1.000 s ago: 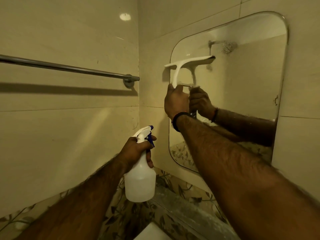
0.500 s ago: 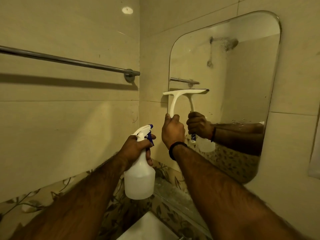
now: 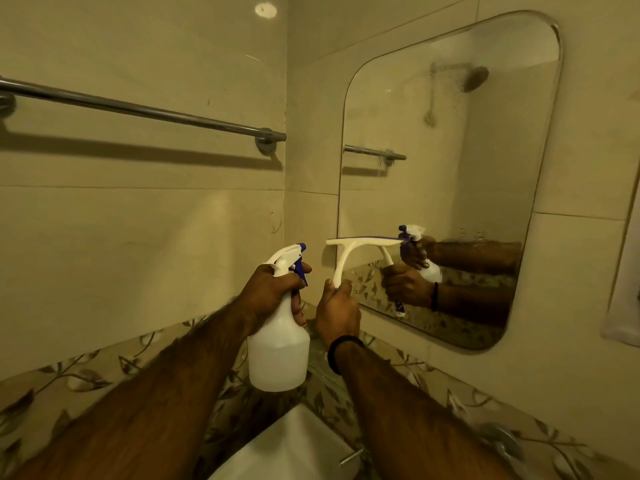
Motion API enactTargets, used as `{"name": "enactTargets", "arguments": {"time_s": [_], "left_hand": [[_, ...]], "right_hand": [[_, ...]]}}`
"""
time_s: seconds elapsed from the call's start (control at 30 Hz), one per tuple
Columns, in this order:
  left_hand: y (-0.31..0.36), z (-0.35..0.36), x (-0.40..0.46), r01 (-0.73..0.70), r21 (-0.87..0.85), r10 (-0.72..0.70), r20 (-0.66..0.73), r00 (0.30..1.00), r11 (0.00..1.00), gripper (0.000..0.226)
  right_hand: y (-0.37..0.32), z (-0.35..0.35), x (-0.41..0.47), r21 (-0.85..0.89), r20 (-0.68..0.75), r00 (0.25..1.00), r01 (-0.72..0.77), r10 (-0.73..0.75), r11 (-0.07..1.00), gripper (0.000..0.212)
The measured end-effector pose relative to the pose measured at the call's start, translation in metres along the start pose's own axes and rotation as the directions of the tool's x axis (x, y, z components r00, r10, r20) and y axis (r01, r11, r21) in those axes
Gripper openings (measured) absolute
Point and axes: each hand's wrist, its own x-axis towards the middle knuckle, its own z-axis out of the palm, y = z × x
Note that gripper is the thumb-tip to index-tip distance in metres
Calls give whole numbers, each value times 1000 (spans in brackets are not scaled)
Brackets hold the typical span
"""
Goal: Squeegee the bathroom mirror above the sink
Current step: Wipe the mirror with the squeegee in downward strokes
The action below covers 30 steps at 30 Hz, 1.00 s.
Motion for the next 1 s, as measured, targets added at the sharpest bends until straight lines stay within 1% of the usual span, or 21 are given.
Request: {"name": "enactTargets", "arguments": {"time_s": [0.13, 0.37, 0.53, 0.63, 1.0], "left_hand": [[0, 4, -8, 0, -3, 0, -11, 1000, 1000, 26], [-5, 9, -15, 8, -8, -8, -14, 1000, 1000, 25], [-14, 9, -17, 26, 9, -25, -26, 999, 1000, 27], [-16, 11, -19, 33, -12, -33, -23, 999, 999, 28], [-13, 14, -24, 44, -14, -45, -24, 999, 999, 27]], "right_hand": [[13, 0, -16, -13, 49, 997, -51, 52, 999, 35], [34, 6, -35, -75, 51, 994, -87, 91, 993, 33], [46, 8, -44, -54, 60, 991, -116, 119, 992, 33], [51, 10, -47, -31, 52, 990, -129, 130, 991, 34], [65, 9, -60, -11, 60, 985, -163, 163, 987, 31]]}}
